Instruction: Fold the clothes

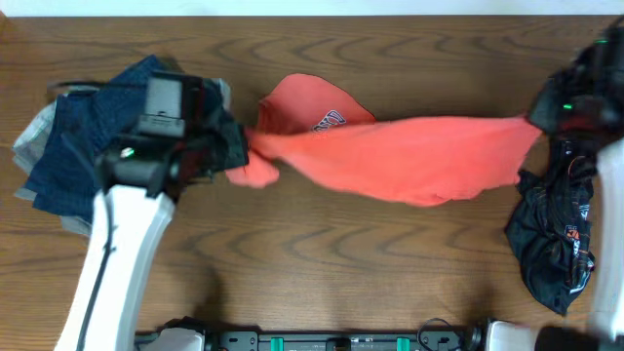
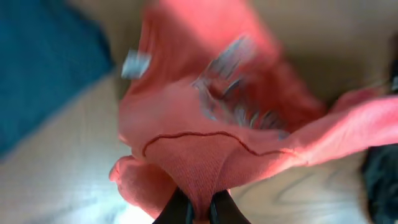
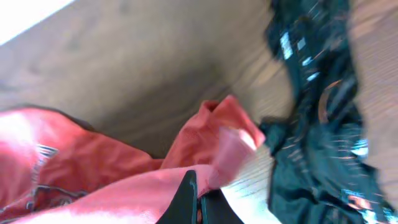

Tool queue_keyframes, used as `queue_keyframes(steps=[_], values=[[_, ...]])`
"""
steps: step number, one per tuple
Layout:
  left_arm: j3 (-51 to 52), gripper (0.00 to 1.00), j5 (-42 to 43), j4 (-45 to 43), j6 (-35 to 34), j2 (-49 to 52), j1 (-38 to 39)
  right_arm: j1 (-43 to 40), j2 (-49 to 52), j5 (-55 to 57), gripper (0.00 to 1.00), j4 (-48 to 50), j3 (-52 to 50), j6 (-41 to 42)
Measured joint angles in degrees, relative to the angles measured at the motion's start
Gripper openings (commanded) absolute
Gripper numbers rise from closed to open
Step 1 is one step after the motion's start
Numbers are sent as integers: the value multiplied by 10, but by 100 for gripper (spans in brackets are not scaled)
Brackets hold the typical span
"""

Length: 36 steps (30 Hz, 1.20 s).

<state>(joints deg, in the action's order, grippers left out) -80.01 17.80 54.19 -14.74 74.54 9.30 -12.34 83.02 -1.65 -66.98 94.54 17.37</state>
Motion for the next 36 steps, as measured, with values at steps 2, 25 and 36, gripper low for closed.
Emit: queue_keyframes(steps=[2,25,36], values=[[-37,6,0,0,0,-24,-4,-15,-28,0,1,-11,10,0],[-158,6,2,68,14,-114,-17,-82,-111,-38,1,-35,123,-54],[-157,6,1,-143,78,153,-18,-47,107,-87,1,112,121,-77]])
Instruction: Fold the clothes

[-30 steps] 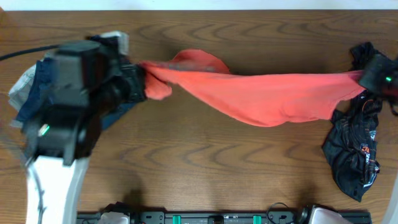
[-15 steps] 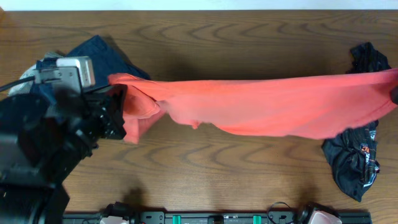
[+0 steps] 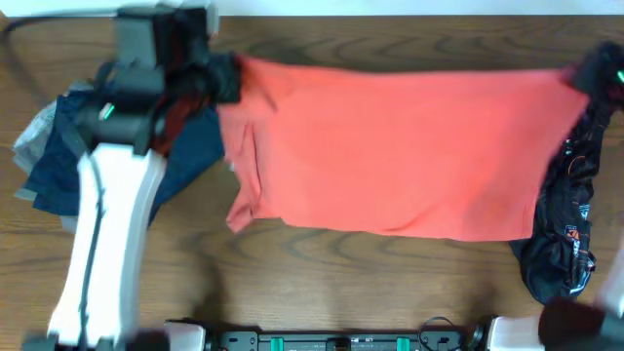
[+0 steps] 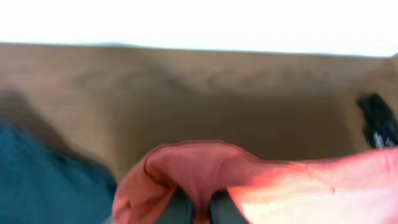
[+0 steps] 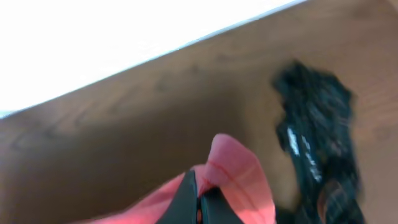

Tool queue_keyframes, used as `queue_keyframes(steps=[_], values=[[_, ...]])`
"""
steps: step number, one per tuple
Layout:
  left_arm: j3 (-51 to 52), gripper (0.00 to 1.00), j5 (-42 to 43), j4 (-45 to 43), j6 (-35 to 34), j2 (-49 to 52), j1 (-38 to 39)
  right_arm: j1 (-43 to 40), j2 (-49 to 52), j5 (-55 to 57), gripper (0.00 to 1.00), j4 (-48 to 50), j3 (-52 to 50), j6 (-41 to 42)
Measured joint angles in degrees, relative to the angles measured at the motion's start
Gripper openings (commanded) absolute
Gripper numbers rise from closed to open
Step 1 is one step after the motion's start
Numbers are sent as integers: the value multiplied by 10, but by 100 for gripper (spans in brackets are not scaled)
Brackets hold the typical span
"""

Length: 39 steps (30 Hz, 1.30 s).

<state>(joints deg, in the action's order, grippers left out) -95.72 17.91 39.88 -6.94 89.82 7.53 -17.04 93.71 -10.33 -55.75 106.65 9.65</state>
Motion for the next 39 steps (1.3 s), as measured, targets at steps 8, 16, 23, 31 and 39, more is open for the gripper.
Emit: queue_keyframes(steps=[8,16,23,31,39], values=[[-78,6,-3,-218,19,126,-5,12,54,-16,1,240,5,64],[-317,6,12,-194,7,93,-23,-14,25,3,1,202,121,100],[-344,6,36,157,6,59,-26,-15,9,64,1,29,136,67],[-212,6,47,414,3,114,-22,-15,84,125,1,-153,71,31],[13,6,46,433,3,114,14,-25,120,168,1,-182,-96,30]])
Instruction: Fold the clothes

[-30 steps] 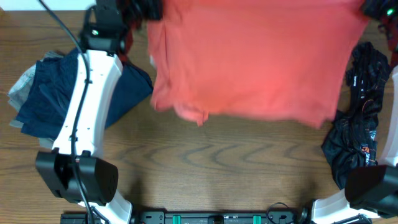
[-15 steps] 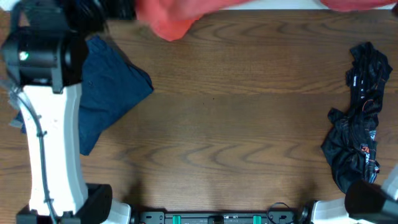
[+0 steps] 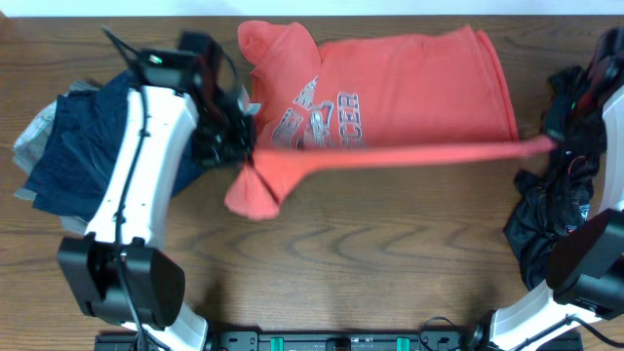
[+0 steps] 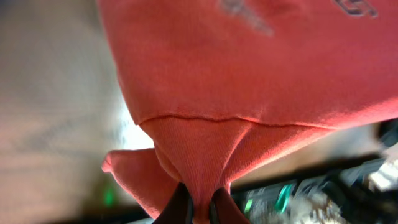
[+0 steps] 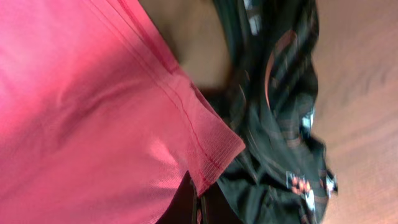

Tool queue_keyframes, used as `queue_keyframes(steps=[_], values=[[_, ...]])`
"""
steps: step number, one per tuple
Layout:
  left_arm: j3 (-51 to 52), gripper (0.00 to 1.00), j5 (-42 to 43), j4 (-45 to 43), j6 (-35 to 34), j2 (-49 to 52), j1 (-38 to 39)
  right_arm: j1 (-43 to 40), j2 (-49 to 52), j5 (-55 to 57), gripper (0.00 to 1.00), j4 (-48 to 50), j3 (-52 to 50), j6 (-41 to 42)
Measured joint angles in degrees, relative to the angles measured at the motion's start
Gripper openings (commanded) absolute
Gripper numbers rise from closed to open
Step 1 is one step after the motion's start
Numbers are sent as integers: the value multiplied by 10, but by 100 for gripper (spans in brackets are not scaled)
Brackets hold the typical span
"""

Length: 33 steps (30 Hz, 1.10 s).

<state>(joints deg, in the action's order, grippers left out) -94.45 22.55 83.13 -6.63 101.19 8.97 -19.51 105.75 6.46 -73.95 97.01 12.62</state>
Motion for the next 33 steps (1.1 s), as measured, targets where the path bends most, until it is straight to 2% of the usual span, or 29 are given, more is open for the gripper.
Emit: queue_keyframes(steps=[5,9,16,22,27,33], values=[[113,6,0,6,0,0,42,-30,0,33,1,-24,-53,14],[164,6,-4,24,1,0,65,-54,0,41,1,-47,-65,22],[191,6,-7,48,1,-13,83,-66,0,42,1,-66,-68,25],[191,6,-13,45,-2,-91,85,-66,0,48,1,-71,-78,25],[191,6,-23,-67,-7,-149,85,-65,0,24,1,-17,-80,21],[191,6,-36,-212,-9,-137,83,-47,0,-28,2,93,-80,10]])
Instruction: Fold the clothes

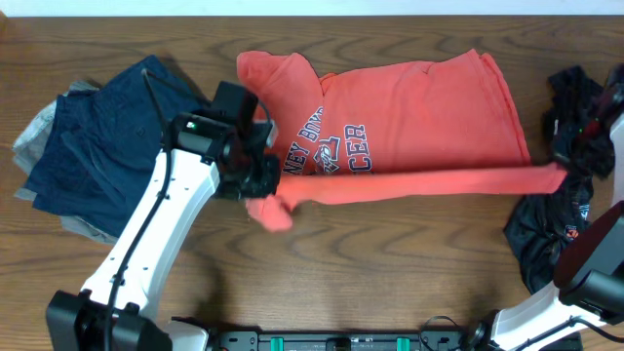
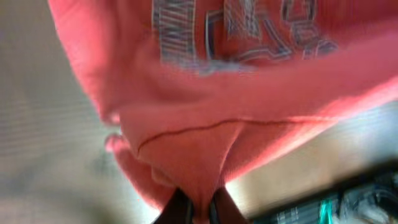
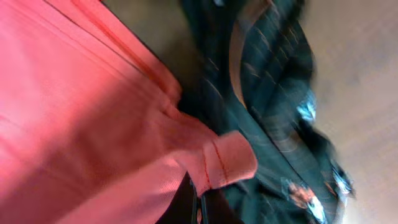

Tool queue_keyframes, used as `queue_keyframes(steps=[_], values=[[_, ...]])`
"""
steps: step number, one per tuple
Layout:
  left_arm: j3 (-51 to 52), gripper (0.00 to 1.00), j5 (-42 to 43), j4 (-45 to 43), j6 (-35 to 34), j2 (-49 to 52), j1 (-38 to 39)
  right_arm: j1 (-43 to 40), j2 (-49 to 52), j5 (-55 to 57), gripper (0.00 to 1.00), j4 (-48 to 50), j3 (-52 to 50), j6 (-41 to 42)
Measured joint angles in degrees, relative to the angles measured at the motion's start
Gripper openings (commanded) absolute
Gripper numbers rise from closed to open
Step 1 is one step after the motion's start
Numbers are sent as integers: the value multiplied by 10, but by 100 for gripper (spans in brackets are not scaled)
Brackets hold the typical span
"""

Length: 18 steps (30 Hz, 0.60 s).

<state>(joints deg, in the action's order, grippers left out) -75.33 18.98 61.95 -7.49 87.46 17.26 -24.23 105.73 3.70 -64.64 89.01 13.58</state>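
Observation:
An orange T-shirt [image 1: 409,107] with grey lettering lies spread on the wooden table [image 1: 390,273], print side up. Its near edge is pulled into a taut band [image 1: 419,182] between both grippers. My left gripper [image 1: 255,182] is shut on the shirt's left end, seen close as orange cloth [image 2: 186,143] pinched at my fingertips [image 2: 196,211]. At the right, my right gripper [image 1: 567,168] is shut on the shirt's hem corner [image 3: 227,158]; its fingertips [image 3: 200,208] are nearly hidden by cloth.
A pile of dark blue clothes [image 1: 93,146] over a grey garment lies at the left. A crumpled black garment with orange print [image 1: 561,234] lies at the right edge, right beside my right gripper, also seen as dark cloth [image 3: 273,93].
Both grippers, still shut on the shirt, have moved toward the table's near side. The taut band of cloth now lies lower over the shirt, below the lettering.
The shirt hung bunched and stretched between both shut grippers over the table's middle. Then it was held spread wide toward the far edge. Then most of it lay flat, print up, with its edge drawn forward; now that edge sits further forward.

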Motion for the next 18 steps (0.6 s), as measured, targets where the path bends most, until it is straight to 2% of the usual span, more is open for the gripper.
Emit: queue_keyframes(steps=[5,18], values=[[0,6,-5,-87,0,31,-9,23,0,-16,2,64,0,-4],[1,6,-12,-240,-7,125,-43,48,6,-23,1,136,0,-5]])
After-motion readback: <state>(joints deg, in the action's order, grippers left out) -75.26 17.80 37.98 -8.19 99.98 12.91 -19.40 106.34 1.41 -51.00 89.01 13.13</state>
